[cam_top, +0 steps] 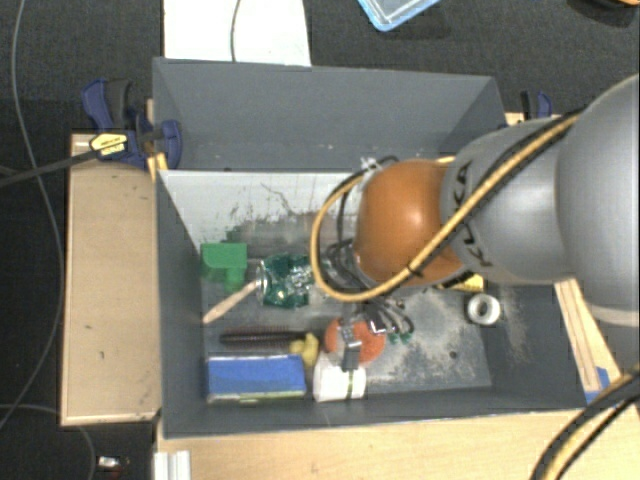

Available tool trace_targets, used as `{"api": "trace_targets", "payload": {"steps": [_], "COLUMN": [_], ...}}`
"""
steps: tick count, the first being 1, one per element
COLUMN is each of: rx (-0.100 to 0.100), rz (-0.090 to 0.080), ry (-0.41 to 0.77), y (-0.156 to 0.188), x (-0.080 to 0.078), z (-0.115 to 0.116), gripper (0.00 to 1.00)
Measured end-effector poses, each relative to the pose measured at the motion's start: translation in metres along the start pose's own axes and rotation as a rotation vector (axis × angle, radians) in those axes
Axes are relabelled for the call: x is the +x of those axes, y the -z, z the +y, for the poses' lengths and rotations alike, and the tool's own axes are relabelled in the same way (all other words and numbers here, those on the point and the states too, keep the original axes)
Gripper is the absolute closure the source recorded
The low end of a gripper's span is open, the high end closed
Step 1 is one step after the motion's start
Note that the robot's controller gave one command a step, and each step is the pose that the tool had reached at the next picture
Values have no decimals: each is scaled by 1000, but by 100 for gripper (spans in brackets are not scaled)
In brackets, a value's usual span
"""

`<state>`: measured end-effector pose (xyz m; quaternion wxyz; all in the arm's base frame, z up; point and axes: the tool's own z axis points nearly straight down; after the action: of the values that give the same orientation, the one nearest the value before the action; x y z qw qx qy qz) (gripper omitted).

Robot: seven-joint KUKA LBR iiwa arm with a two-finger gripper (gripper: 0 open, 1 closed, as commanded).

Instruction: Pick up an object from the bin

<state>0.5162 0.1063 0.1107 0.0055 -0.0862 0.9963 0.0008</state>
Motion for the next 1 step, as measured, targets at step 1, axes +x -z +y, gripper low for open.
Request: {"api": "trace_targets", "payload": {"steps": [1], "rx": [1], "rz": [1], "ry": [-8], "y": [-20], "x": [11], "z": [-32], "gripper": [0]}}
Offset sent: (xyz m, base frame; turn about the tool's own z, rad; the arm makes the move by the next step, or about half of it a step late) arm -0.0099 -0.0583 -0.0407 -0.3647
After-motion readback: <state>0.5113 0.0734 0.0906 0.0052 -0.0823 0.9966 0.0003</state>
